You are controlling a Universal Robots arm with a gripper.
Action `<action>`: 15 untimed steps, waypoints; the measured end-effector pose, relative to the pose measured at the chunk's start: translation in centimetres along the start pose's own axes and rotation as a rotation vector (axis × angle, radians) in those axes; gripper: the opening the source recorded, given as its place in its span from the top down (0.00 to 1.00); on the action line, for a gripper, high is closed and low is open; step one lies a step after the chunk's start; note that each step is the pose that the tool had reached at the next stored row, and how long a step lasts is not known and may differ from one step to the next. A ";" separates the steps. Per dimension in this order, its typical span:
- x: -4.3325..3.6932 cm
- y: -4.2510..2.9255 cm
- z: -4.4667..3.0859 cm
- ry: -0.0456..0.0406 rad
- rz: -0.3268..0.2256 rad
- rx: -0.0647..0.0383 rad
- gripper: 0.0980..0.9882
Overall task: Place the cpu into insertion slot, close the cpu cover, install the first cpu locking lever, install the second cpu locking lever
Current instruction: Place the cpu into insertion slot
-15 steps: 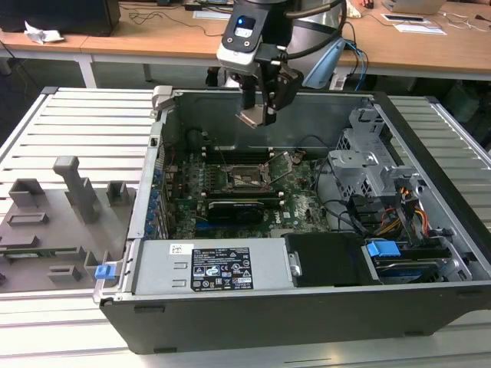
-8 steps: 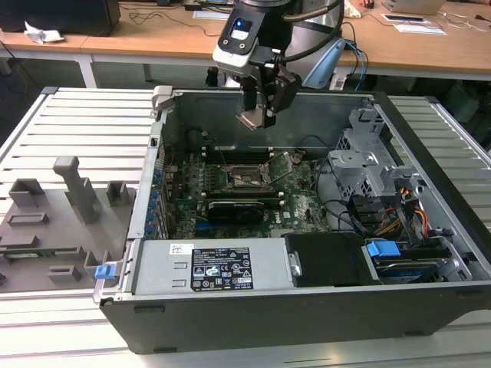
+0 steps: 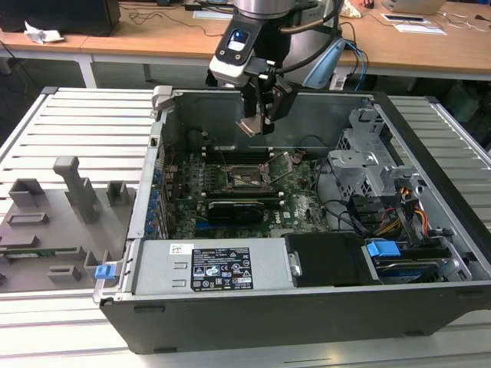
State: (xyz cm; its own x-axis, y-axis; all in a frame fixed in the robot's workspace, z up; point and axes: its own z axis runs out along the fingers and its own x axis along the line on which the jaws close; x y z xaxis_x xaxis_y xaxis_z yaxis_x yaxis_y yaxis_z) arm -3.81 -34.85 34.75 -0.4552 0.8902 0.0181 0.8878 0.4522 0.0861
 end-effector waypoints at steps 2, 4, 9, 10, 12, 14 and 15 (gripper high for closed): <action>0.00 -0.02 0.20 -0.0028 0.022 0.000 0.52; -0.01 -0.04 0.44 -0.0060 0.061 0.000 0.52; -0.02 -0.09 1.08 -0.0150 0.168 -0.002 0.52; -0.02 -0.11 1.23 -0.0163 0.187 -0.001 0.52; -0.03 -0.14 1.61 -0.0188 0.211 -0.001 0.52; -0.03 -0.17 1.89 -0.0200 0.217 -0.003 0.52; -0.03 -0.18 2.00 -0.0206 0.220 -0.005 0.52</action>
State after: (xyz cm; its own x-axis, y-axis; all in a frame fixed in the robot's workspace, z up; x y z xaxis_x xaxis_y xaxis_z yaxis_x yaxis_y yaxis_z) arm -3.82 -34.85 32.74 -0.2491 0.9683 0.0166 0.9652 0.2468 0.0870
